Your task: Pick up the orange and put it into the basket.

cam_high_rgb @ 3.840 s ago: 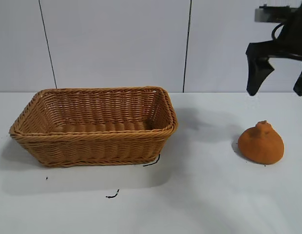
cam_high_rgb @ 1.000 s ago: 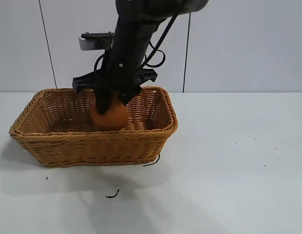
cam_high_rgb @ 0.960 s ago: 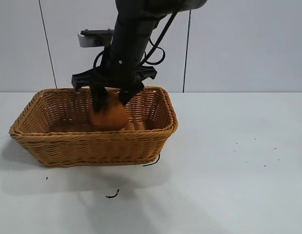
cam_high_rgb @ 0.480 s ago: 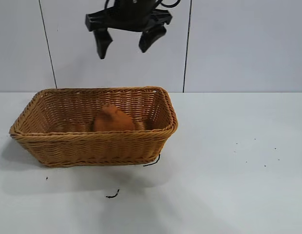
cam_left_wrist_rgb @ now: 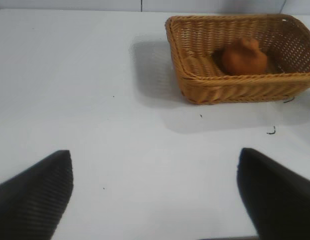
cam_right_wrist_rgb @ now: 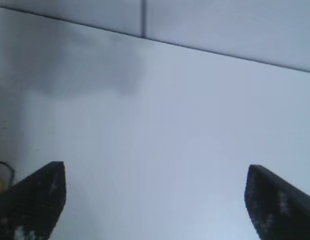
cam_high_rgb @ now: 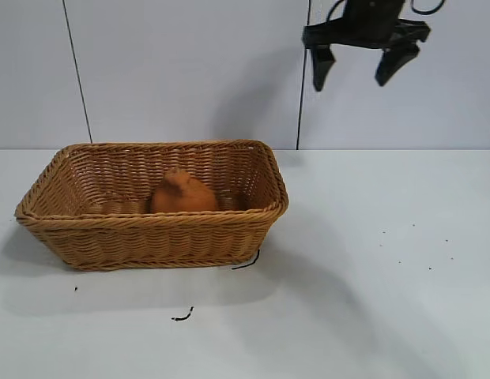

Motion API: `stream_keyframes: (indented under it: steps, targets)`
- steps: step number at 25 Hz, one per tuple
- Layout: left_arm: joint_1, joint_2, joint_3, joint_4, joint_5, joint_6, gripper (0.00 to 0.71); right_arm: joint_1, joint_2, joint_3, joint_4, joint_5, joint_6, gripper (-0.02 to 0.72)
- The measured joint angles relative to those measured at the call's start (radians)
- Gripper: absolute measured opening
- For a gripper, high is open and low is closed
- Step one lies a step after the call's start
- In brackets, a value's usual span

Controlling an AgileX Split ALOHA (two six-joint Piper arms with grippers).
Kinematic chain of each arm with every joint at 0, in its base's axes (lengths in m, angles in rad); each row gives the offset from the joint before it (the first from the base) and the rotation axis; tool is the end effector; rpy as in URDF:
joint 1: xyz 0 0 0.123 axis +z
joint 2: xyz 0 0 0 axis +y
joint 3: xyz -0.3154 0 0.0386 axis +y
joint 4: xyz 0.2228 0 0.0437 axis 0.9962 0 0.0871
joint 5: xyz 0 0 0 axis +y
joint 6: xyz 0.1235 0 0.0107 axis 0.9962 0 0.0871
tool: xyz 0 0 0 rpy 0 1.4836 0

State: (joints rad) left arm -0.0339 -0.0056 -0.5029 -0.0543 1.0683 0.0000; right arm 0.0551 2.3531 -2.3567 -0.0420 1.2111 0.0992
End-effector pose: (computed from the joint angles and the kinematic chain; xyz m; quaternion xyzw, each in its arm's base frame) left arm -0.0322 -0.0048 0.2501 0.0157 0.8525 -0.0360 0.5212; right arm 0.5257 0.0241 0.2525 0.0187 0.9743 -0.0035 0.2242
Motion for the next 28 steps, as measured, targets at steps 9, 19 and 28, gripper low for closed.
stream_keyframes:
  steps: [9,19,28]
  targets:
    - [0.0,0.0,0.0,0.0,0.0,0.0,0.639,-0.011,-0.09,0.211,0.003,-0.002,-0.004,0.694]
    - [0.0,0.0,0.0,0.0,0.0,0.0,0.639,-0.011,-0.54,0.971,0.052,0.0,-0.043,0.694]
    - [0.0,0.0,0.0,0.0,0.0,0.0,0.639,-0.011,-1.096,1.479,0.056,-0.005,-0.065,0.694]
